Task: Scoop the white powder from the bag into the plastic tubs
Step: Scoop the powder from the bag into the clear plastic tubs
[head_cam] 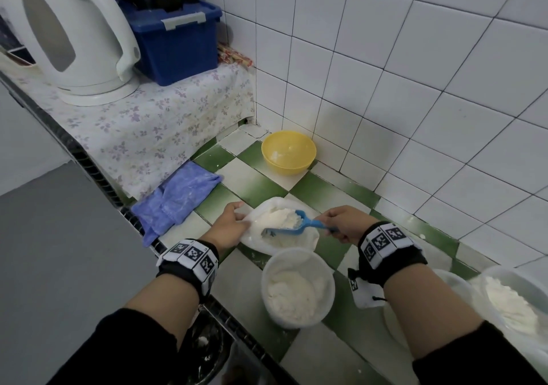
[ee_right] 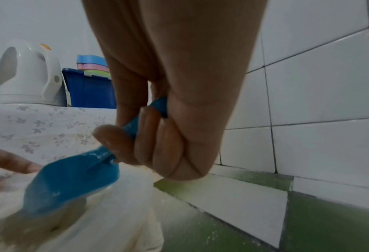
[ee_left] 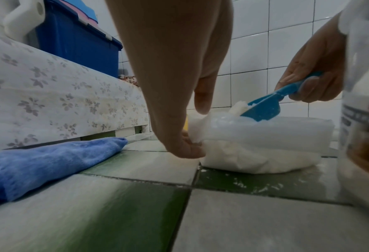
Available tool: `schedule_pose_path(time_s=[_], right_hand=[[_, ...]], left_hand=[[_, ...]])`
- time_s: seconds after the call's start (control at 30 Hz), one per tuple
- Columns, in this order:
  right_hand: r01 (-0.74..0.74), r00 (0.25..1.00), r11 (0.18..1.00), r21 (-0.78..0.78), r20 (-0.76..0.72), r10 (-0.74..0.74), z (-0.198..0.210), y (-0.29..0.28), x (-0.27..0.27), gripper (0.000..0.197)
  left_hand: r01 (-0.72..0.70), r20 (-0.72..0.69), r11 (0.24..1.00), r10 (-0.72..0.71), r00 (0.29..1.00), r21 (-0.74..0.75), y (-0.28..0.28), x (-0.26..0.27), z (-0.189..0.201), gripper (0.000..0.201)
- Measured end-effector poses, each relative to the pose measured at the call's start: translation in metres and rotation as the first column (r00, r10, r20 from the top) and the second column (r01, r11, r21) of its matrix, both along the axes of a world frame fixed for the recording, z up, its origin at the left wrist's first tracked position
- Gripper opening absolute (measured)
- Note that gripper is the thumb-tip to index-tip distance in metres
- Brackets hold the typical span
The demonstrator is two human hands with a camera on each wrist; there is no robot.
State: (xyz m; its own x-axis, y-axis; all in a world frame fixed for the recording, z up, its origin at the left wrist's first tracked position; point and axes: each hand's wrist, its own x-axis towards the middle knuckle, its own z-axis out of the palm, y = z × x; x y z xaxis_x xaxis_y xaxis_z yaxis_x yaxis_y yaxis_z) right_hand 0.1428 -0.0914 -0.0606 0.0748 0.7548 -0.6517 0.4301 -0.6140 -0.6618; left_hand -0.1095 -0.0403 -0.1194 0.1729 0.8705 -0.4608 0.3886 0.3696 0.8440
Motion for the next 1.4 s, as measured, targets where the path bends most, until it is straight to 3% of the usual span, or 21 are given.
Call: schedule_pose_path(time_s=[0.2, 0.5, 0.67, 0.73, 0.87, 1.03, 1.27, 1.4], right_hand=[[0.105, 0.984, 0.993, 0.061, -0.150, -0.095, 0.035, -0.027, 0.014, 0.020], [0.046, 0.980, 0.990, 0.137, -0.200, -0.018, 0.078, -0.072, 0.028, 0.023], [-0.095, 0.988, 0.982, 0.164, -0.105, 0.113, 0.085, -0.091, 0.023, 0.019], [-0.197, 0.980, 0.963, 0.182, 0.025, 0.196, 0.088, -0.099, 0.015, 0.020], [-0.432, 0.857, 0.883, 0.184, 0.390, 0.337, 0.091, -0.109, -0.007, 0.019], [-0.535, 0.753, 0.820, 0.201, 0.553, 0.356, 0.086, -0.115, -0.024, 0.022], [-0.547, 0.735, 0.805, 0.229, 0.591, 0.332, 0.090, -0.117, -0.023, 0.023], [-0.394, 0.881, 0.874, 0.283, 0.386, 0.272, 0.102, -0.114, -0.007, 0.021]], left_hand=[[-0.104, 0.013, 0.994, 0.105, 0.994, -0.032, -0.011, 0.000, 0.002, 0.054], [-0.198, 0.072, 0.976, 0.205, 0.976, -0.096, -0.033, 0.002, 0.006, 0.054], [-0.205, 0.079, 0.972, 0.214, 0.974, -0.113, -0.044, -0.002, 0.006, 0.057], [-0.216, 0.079, 0.971, 0.225, 0.971, -0.104, -0.048, -0.002, 0.007, 0.059], [-0.226, 0.090, 0.969, 0.235, 0.968, -0.098, -0.055, 0.001, 0.010, 0.059], [-0.234, 0.091, 0.967, 0.243, 0.966, -0.095, -0.057, 0.001, 0.014, 0.059], [-0.234, 0.088, 0.969, 0.241, 0.966, -0.084, -0.055, 0.002, 0.010, 0.059], [-0.232, 0.074, 0.970, 0.237, 0.969, -0.072, -0.051, 0.000, 0.005, 0.058]])
